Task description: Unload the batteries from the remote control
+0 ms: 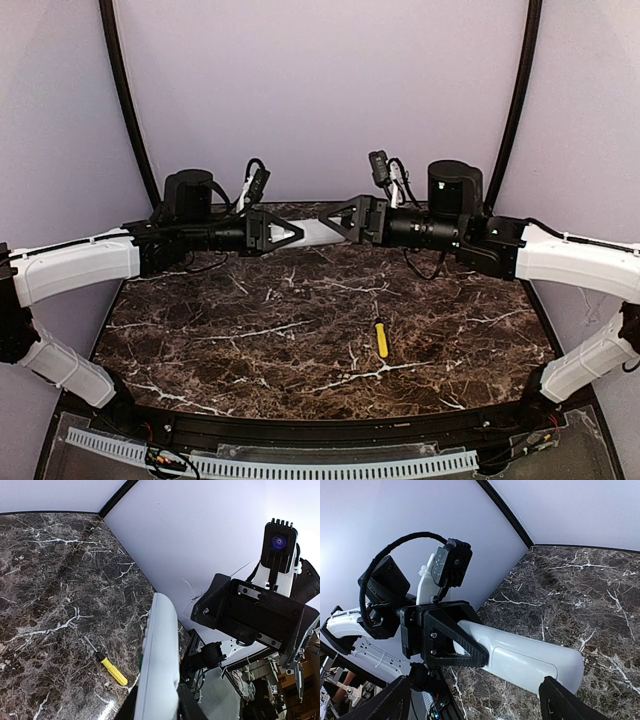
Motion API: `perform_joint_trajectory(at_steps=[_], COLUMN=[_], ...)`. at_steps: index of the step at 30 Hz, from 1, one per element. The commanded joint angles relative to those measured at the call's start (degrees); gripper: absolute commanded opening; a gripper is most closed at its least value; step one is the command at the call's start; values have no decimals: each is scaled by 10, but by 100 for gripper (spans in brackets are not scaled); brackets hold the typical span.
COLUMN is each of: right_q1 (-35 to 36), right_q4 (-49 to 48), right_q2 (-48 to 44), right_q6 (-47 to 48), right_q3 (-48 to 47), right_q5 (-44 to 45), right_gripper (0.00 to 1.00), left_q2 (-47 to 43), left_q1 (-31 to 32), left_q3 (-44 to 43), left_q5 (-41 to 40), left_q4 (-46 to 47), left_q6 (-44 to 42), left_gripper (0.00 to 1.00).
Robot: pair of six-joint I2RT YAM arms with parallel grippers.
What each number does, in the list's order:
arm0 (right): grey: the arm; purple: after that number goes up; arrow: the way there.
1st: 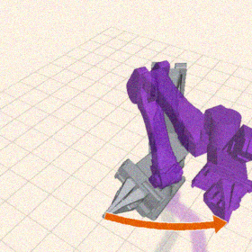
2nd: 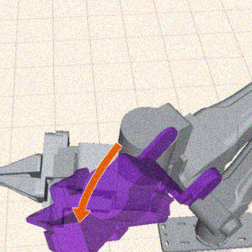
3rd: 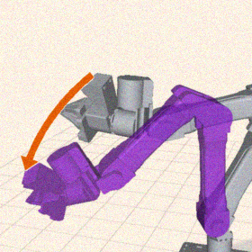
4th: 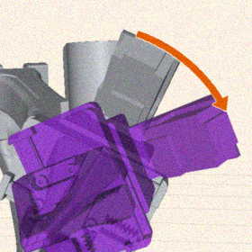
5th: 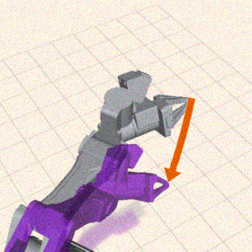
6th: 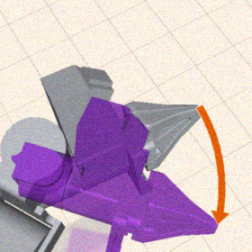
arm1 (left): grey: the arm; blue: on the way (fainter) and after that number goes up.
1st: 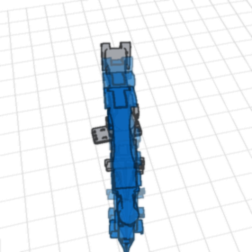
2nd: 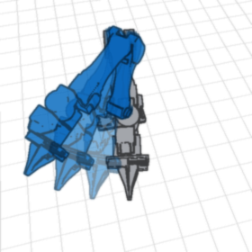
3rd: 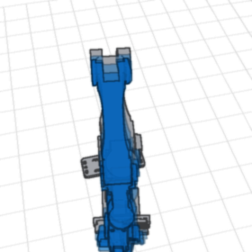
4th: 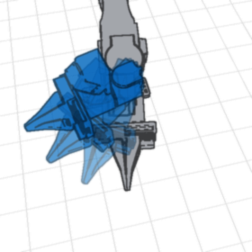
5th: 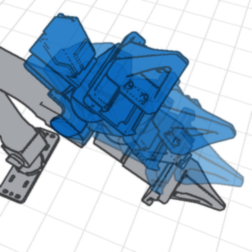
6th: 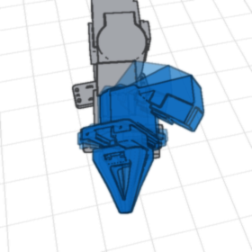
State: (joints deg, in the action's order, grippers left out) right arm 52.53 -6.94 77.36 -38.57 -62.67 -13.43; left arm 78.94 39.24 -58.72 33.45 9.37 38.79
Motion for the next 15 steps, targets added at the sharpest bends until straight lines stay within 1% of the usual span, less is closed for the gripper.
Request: perform_joint_trajectory(at_steps=[1, 15], right_q1=[7, 9], right_q4=[6, 23], right_q2=[4, 5], right_q6=[-3, 5], right_q3=[-14, -16], right_q5=[16, 31], right_gripper=[88, 88], left_q2=[-25, -25], left_q1=[-2, -3], left_q3=[9, 14], left_q5=[13, 29], left_q4=[25, 44], left_q6=[1, 8], left_gripper=[0, 0])
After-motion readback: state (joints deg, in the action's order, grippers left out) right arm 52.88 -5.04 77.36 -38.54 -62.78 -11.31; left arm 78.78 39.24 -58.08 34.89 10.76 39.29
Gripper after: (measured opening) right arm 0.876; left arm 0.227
